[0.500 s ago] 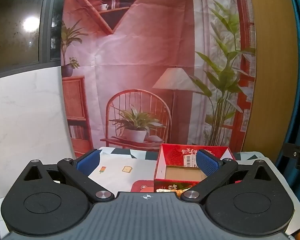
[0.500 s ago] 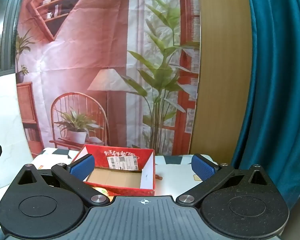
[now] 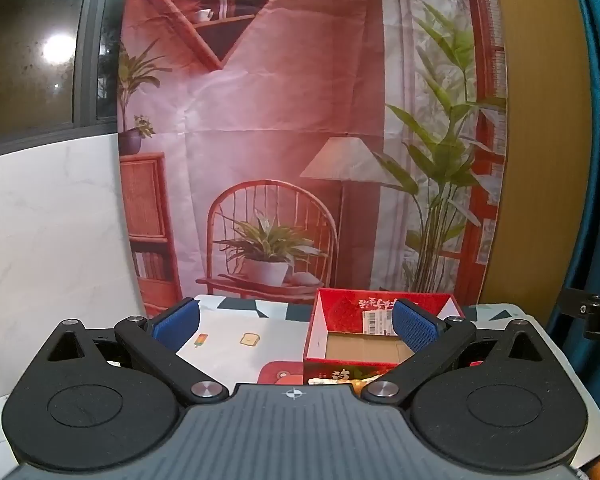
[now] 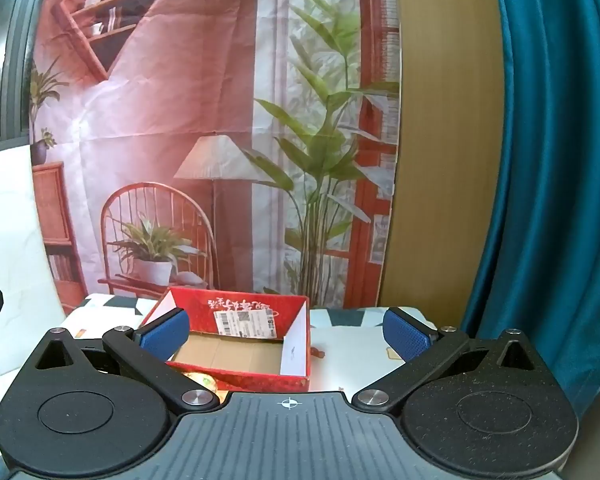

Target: Organize soft objects

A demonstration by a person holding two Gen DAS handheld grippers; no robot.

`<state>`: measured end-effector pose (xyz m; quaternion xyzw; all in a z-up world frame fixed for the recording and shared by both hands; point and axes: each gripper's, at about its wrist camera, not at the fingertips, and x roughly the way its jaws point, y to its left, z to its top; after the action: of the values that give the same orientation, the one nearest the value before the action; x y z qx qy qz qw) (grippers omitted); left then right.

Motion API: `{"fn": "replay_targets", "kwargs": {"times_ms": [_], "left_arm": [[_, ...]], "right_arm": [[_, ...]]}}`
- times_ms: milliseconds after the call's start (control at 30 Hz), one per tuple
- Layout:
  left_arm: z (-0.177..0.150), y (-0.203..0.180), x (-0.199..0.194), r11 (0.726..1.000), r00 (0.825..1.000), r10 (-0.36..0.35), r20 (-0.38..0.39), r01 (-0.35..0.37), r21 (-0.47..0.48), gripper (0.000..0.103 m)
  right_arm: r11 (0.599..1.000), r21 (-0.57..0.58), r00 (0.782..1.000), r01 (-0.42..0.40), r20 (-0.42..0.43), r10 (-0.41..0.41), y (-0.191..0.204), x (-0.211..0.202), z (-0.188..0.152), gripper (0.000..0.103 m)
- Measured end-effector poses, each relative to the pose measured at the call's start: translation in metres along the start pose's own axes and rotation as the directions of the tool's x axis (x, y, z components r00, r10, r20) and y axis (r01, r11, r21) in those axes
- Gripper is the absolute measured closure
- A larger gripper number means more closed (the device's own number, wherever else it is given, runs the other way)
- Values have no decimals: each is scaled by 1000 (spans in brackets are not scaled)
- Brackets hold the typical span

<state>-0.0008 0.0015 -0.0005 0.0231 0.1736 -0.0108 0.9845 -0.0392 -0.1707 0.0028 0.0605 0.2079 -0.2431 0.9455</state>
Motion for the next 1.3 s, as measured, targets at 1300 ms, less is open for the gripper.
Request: {"fn": "replay_targets", "kwargs": {"times_ms": [1300], "left_arm": [[0, 2, 3, 1000, 1000, -7, -12, 7, 12, 0]], "right_arm": [[1000, -2, 1000, 2, -3, -2, 2, -1, 1, 0]]}}
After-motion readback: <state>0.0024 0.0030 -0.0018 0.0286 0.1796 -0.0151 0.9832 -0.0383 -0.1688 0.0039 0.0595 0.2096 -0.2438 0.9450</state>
